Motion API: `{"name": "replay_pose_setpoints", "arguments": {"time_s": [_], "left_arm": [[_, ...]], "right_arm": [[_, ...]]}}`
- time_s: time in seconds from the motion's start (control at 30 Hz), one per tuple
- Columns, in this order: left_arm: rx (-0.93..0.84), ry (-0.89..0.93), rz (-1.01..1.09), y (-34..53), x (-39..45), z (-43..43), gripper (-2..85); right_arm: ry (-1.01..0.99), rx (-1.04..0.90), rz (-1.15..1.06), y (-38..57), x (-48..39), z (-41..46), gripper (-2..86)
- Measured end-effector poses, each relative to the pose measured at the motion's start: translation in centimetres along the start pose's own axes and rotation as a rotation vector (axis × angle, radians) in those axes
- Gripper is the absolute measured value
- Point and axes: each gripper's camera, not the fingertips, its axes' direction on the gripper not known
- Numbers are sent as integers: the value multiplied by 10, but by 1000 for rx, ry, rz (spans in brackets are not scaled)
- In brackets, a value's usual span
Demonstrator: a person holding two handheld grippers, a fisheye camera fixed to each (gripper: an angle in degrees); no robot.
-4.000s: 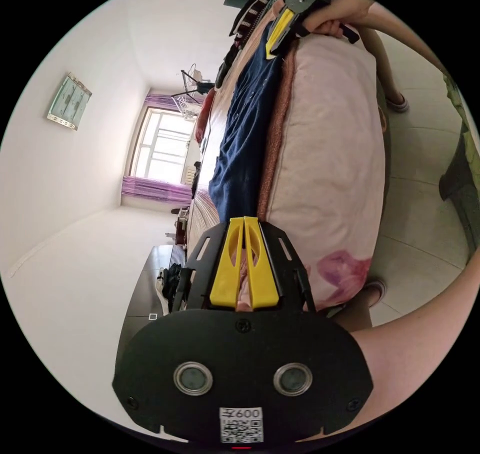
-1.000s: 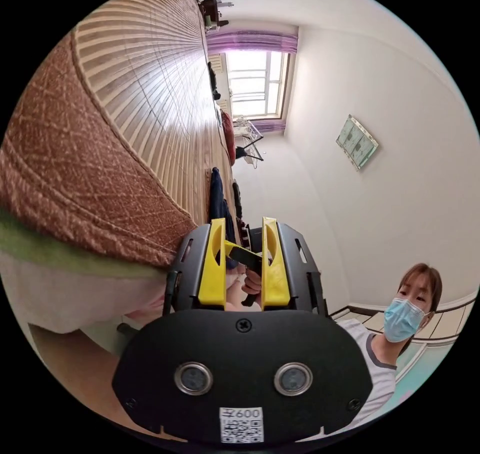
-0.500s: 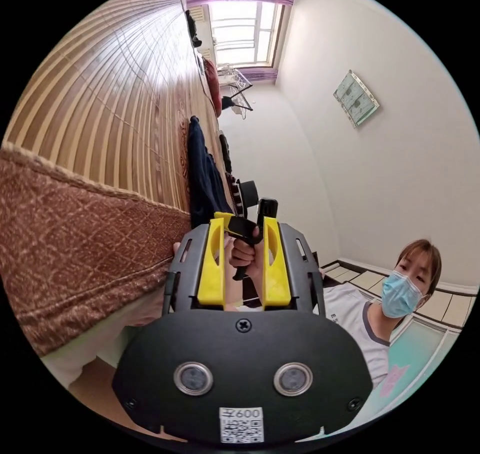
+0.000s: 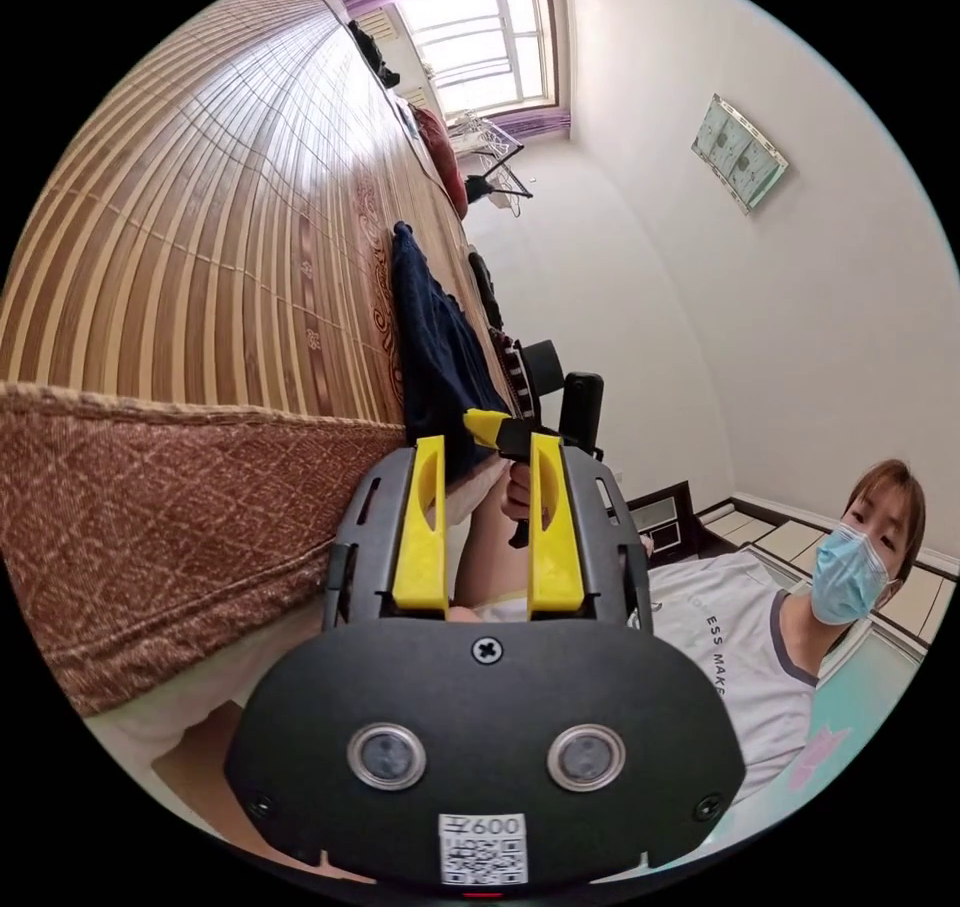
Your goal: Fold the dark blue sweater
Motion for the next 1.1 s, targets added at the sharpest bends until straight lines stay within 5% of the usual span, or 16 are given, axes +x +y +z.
{"name": "replay_pose_setpoints", "arguments": {"time_s": [0.5, 0.63, 1.1], "left_arm": [[-54, -105, -2, 1, 16, 14, 22], [-66, -139, 40, 6, 30, 13, 27], [-133, -323, 249, 25, 95, 17, 20]], "right_arm": [[-189, 183, -30, 51, 35, -43, 84], [-72, 330, -5, 84, 53, -72, 47], [125, 372, -112, 144, 48, -41, -8]]}}
